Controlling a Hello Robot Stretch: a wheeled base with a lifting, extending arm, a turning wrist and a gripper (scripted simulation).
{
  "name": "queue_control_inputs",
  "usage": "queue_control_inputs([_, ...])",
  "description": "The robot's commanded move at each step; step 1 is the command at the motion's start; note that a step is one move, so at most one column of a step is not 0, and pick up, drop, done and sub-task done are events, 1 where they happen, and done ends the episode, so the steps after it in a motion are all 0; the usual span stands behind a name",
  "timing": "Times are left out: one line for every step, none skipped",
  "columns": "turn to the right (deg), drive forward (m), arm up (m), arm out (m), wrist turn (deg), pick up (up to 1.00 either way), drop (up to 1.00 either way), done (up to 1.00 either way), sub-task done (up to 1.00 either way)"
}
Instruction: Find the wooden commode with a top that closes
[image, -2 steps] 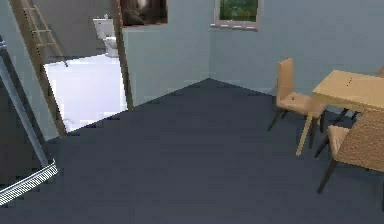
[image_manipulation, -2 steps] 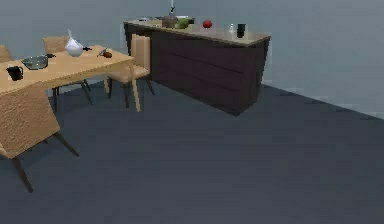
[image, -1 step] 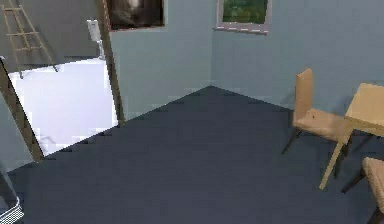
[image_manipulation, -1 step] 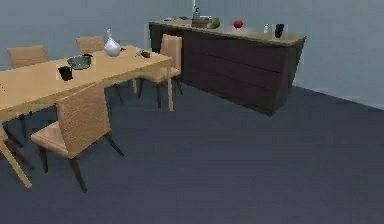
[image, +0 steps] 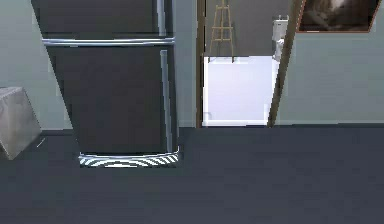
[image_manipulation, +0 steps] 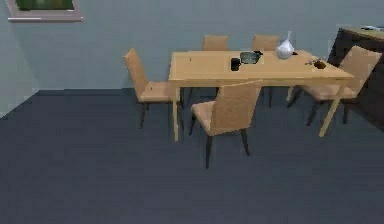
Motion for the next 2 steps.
queue_control_inputs([-6.0, 0.0, 0.0, 0.0, 0.0, 0.0, 0.0, 0.0, 0.0])
queue_control_inputs([0.0, 0.15, 0.0, 0.0, 0.0, 0.0, 0.0, 0.0, 0.0])
